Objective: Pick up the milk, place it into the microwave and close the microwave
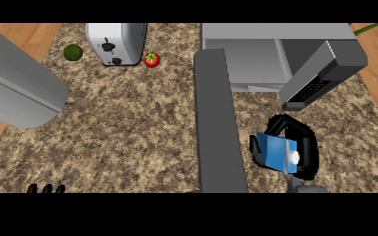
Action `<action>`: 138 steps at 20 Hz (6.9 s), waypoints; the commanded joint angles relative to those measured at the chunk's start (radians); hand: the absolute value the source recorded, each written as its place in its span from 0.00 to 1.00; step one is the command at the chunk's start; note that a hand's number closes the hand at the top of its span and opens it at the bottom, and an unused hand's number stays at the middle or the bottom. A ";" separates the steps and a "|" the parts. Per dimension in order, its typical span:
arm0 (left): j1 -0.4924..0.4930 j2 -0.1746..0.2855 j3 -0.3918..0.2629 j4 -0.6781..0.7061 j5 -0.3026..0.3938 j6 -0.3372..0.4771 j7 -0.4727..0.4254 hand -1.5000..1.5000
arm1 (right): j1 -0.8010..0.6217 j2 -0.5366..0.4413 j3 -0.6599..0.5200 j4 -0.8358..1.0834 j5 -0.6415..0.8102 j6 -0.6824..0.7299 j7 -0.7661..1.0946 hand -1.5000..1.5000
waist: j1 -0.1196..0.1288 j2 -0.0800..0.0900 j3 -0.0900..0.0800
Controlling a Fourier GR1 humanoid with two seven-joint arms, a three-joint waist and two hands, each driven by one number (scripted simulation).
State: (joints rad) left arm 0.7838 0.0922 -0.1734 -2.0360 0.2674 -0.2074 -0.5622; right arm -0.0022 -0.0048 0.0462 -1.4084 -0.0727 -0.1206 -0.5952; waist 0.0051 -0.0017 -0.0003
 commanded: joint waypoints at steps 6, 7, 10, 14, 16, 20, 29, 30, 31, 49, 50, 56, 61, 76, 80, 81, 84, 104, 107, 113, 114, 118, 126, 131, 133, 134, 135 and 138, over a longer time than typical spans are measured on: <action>-0.005 0.029 0.075 0.026 0.050 -0.041 -0.028 0.00 | -0.237 0.005 0.046 0.238 0.040 -0.186 0.035 1.00 | 0.009 0.003 0.001; 0.034 0.027 0.064 0.033 0.049 -0.048 -0.030 0.00 | -0.254 0.005 0.131 0.204 0.041 -0.273 0.108 1.00 | 0.012 0.002 0.000; -0.039 0.018 0.061 0.024 0.057 -0.025 0.019 0.00 | -0.367 -0.026 -0.010 0.379 0.055 -0.228 0.085 1.00 | 0.011 0.006 0.001; -0.079 0.020 0.066 0.095 0.030 -0.039 -0.002 0.00 | -0.483 0.005 0.016 0.598 -0.006 -0.334 0.006 1.00 | 0.018 0.007 0.001; 0.019 -0.012 0.005 0.040 -0.014 -0.029 -0.033 0.00 | -0.547 0.004 -0.060 0.700 -0.030 -0.279 -0.043 1.00 | 0.025 0.008 0.002; -0.071 0.051 0.113 0.069 0.082 -0.066 0.016 0.00 | -0.677 -0.039 -0.157 0.878 -0.024 -0.256 -0.058 1.00 | 0.025 0.011 0.001; -0.070 0.051 0.113 0.097 0.077 -0.090 -0.010 0.00 | -0.815 -0.085 -0.181 1.157 0.053 -0.387 -0.145 1.00 | 0.071 0.029 0.003; -0.028 0.056 0.083 0.046 0.053 -0.092 -0.002 0.00 | -0.799 -0.113 -0.194 1.166 0.045 -0.359 -0.173 1.00 | 0.081 0.033 0.004; -0.064 0.064 0.109 0.064 0.081 -0.092 0.014 0.00 | -0.843 -0.118 -0.188 1.182 0.057 -0.376 -0.152 1.00 | 0.075 0.032 0.004; -0.099 0.052 0.102 0.126 0.060 -0.105 -0.010 0.00 | -0.915 -0.206 -0.244 1.219 0.059 -0.478 -0.287 1.00 | 0.123 0.057 0.008; -0.127 0.054 0.103 0.126 0.061 -0.098 0.004 0.00 | -0.962 -0.171 -0.248 1.217 0.059 -0.537 -0.266 1.00 | 0.131 0.060 0.007; -0.148 0.057 0.091 0.122 0.058 -0.100 0.023 0.00 | -0.986 -0.215 -0.236 1.242 0.103 -0.691 -0.271 1.00 | 0.136 0.066 0.006; -0.140 0.077 0.112 0.138 0.066 -0.119 0.016 0.00 | -0.988 -0.237 -0.249 1.250 0.111 -0.767 -0.266 1.00 | 0.146 0.067 0.006; -0.237 0.086 0.110 0.174 0.042 -0.118 0.027 0.00 | -0.959 -0.236 -0.064 1.398 0.323 -0.902 0.031 0.00 | 0.197 0.084 0.006; -0.245 0.080 0.118 0.181 0.040 -0.106 0.027 0.00 | -0.998 -0.206 -0.048 1.388 0.339 -0.832 0.016 0.00 | 0.194 0.081 0.008; -0.246 0.071 0.105 0.201 0.045 -0.109 0.033 0.00 | -1.003 -0.198 -0.043 1.398 0.343 -0.803 0.020 0.00 | 0.187 0.082 0.007; -0.235 0.075 0.108 0.186 0.043 -0.107 0.036 0.00 | -1.024 -0.189 -0.040 1.397 0.347 -0.764 0.020 0.00 | 0.186 0.076 0.008; -0.198 0.077 0.116 0.205 0.026 -0.137 -0.029 0.00 | -0.910 -0.094 -0.252 1.251 0.123 -0.332 -0.227 0.00 | 0.098 0.043 0.007; -0.201 0.082 0.129 0.171 0.039 -0.116 0.013 0.00 | -0.858 -0.068 -0.266 1.265 0.108 -0.279 -0.282 0.00 | 0.077 0.037 0.006; -0.166 0.066 0.110 0.179 0.008 -0.116 -0.014 0.00 | -0.780 -0.079 -0.288 1.274 0.093 -0.207 -0.390 0.00 | 0.064 0.029 0.005; -0.133 0.053 0.086 0.094 0.021 -0.091 0.041 0.00 | -0.744 -0.071 -0.288 1.274 0.092 -0.184 -0.418 0.00 | 0.054 0.024 0.005; -0.088 0.053 0.081 0.096 -0.004 -0.099 0.020 0.00 | -0.703 -0.045 -0.290 1.267 0.091 -0.157 -0.480 0.00 | 0.045 0.018 0.004; -0.117 0.054 0.077 0.099 -0.022 -0.090 0.074 0.00 | -0.592 -0.098 -0.257 1.223 0.100 0.092 -0.499 0.00 | 0.002 0.002 0.001; -0.147 0.030 0.022 0.132 -0.117 -0.067 0.081 0.00 | -0.495 -0.125 -0.245 1.180 0.107 0.097 -0.556 0.00 | 0.002 0.004 0.001; -0.162 0.068 0.062 0.136 -0.047 -0.127 0.095 0.00 | -0.485 -0.105 -0.250 1.157 0.094 0.087 -0.533 0.00 | 0.003 0.004 0.001; -0.189 0.032 0.026 0.185 -0.097 -0.098 0.076 0.00 | -0.429 -0.131 -0.247 1.142 0.098 0.093 -0.578 0.00 | -0.003 0.003 0.001; -0.162 0.067 0.057 0.210 -0.069 -0.142 0.051 0.00 | -0.409 -0.152 -0.256 1.120 0.081 0.125 -0.561 0.00 | -0.005 0.001 0.000; -0.223 0.059 0.002 0.175 -0.082 -0.140 0.131 0.00 | -0.341 -0.177 -0.249 1.033 0.068 0.152 -0.544 0.00 | -0.020 -0.003 -0.001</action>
State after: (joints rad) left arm 0.5998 0.1328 -0.1530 -1.8579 0.1781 -0.3192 -0.4789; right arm -0.4249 -0.1449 -0.2000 -0.3124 0.0130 -0.0383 -1.0636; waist -0.0035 -0.0014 -0.0001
